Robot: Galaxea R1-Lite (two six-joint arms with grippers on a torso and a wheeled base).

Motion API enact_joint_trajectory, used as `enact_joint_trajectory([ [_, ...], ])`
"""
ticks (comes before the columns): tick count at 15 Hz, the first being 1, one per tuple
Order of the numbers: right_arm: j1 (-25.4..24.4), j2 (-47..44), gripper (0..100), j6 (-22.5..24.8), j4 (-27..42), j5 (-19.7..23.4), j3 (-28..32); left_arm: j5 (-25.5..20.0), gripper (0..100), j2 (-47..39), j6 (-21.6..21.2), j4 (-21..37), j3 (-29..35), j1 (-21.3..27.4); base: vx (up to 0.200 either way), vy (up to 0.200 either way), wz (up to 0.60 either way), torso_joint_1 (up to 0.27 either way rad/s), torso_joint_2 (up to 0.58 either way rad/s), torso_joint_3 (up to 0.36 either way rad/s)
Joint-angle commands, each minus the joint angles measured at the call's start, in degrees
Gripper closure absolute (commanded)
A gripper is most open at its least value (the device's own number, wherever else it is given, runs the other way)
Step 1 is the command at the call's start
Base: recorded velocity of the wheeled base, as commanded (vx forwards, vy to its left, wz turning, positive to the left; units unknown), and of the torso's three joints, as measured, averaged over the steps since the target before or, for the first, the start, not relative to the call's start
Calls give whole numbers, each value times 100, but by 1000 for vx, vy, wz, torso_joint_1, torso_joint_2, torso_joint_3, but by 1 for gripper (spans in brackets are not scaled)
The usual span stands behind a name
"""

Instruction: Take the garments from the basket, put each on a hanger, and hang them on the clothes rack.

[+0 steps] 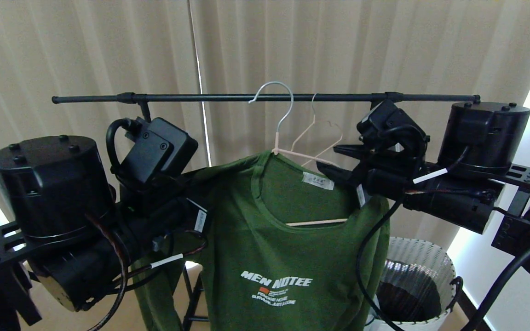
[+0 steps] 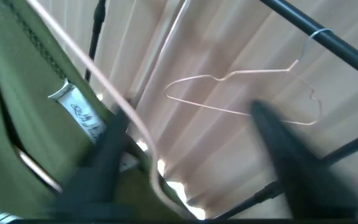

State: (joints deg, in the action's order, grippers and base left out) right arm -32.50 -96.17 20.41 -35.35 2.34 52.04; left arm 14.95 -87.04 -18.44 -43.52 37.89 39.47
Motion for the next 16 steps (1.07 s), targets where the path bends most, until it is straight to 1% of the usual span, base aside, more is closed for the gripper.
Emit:
enact_joint_trajectory([
  [1, -55, 2, 100, -2, -7, -6, -10, 8, 100, -6, -10, 1, -18, -1, 0, 0, 0, 0, 0, 0],
  [6, -90, 55, 100, -10, -24, -58, -45, 0, 100, 47, 8, 1, -89, -1, 0, 0, 0, 0, 0, 0],
  [7, -90, 63, 100, -10, -33, -102, -54, -9, 0, 91, 16, 1, -115, -1, 0, 0, 0, 0, 0, 0],
  [8, -81, 116, 100, -10, -42, -234, -63, -44, 0, 144, 25, 1, -177, -1, 0, 0, 0, 0, 0, 0],
  [10, -81, 186, 100, -10, -7, -278, -71, -53, 0, 187, 25, 1, -238, -10, 0, 0, 0, 0, 0, 0],
  [12, -11, 336, 100, -10, 2, -463, -159, -53, 0, 398, 16, 1, -449, -19, 0, 0, 0, 0, 0, 0],
  [16, 438, 617, 100, -28, -51, -533, -432, -62, 0, 776, 289, 10, -915, -45, 0, 0, 0, 0, 0, 0],
])
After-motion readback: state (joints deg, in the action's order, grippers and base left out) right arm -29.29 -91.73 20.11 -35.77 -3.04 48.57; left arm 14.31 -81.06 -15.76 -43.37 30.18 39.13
